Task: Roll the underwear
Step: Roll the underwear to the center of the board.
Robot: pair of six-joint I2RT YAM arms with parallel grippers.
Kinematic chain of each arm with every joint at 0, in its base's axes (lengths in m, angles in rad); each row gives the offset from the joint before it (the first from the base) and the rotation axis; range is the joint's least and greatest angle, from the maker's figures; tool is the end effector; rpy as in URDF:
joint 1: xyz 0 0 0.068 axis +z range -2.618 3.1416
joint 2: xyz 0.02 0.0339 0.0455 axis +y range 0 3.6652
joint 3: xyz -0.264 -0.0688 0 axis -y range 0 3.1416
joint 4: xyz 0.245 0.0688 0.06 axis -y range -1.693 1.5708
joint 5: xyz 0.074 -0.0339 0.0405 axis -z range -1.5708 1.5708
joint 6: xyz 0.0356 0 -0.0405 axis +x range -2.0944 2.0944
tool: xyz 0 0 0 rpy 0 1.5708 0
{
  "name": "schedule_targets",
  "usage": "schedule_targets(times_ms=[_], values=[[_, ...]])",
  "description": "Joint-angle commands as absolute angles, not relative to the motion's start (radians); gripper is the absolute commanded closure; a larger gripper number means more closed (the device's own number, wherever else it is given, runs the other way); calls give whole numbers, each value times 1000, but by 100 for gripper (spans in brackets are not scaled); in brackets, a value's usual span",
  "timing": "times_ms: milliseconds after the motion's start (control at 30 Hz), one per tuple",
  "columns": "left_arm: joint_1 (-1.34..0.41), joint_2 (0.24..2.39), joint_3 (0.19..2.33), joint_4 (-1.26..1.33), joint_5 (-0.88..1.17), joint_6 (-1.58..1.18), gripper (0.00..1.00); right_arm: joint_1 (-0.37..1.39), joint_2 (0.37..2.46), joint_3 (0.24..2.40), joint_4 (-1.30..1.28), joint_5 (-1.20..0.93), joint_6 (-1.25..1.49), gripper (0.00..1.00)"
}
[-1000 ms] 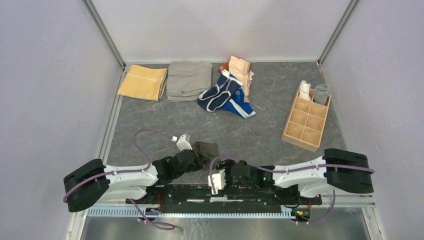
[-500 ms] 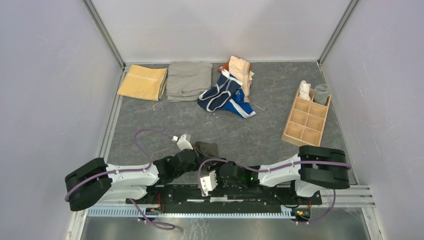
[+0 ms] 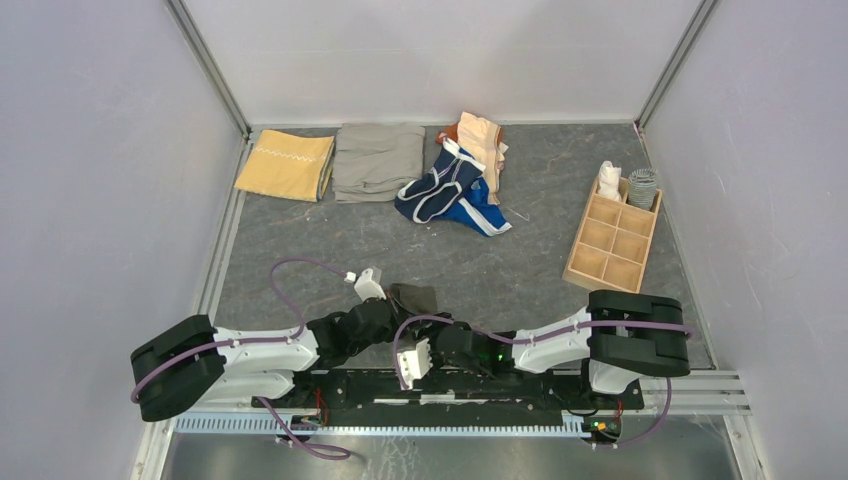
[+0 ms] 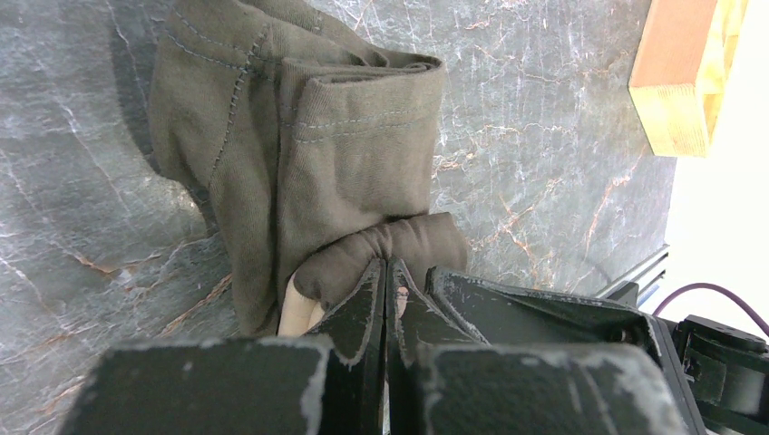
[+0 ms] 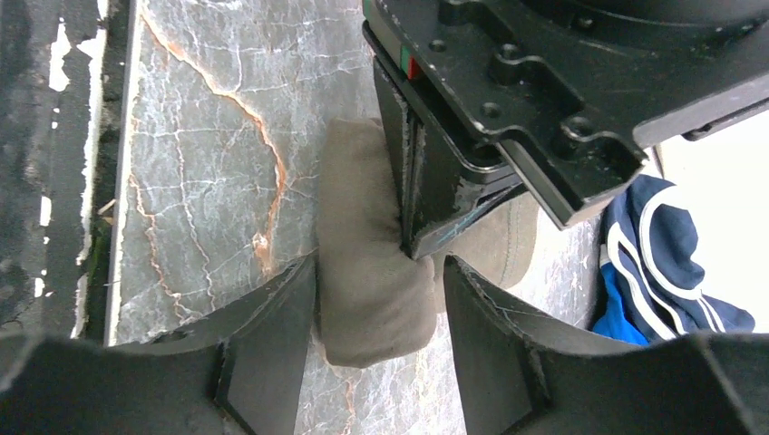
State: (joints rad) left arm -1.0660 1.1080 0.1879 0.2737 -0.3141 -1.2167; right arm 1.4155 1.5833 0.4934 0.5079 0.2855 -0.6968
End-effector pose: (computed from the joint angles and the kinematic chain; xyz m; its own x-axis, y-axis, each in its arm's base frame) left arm 0.0988 -0.1561 0.1262 -0.7699 -0.4511 -0.4513 -0.0259 0.7288 -0.6842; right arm 0.0532 0.2753 0.1286 0.5198 -0.6609 -0.5413 -0.7537 -0.0565 -0.6548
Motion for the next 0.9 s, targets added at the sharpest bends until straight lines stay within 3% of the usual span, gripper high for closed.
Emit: schedule_targets(times_ms=[0, 167, 467, 667, 800, 867], values=[[-1060, 1160, 135, 33, -327, -1152, 98, 1406, 1588, 485, 453, 304, -683, 39], [-1057, 1159, 140, 30, -327, -1148, 98, 1398, 1611, 491, 442, 310, -682, 40], [-1058, 1137, 135, 21, -331, -1145, 98, 1358, 1610, 482, 441, 270, -650, 66], [-1058, 1144, 145, 21, -330, -1135, 98, 1353, 1635, 496, 425, 258, -646, 89], [-1055, 1110, 159, -5, -344, -1121, 98, 1353, 1624, 495, 405, 265, -628, 90], [-1047, 1071, 184, -54, -359, -1105, 98, 1353, 1612, 501, 370, 263, -603, 96]])
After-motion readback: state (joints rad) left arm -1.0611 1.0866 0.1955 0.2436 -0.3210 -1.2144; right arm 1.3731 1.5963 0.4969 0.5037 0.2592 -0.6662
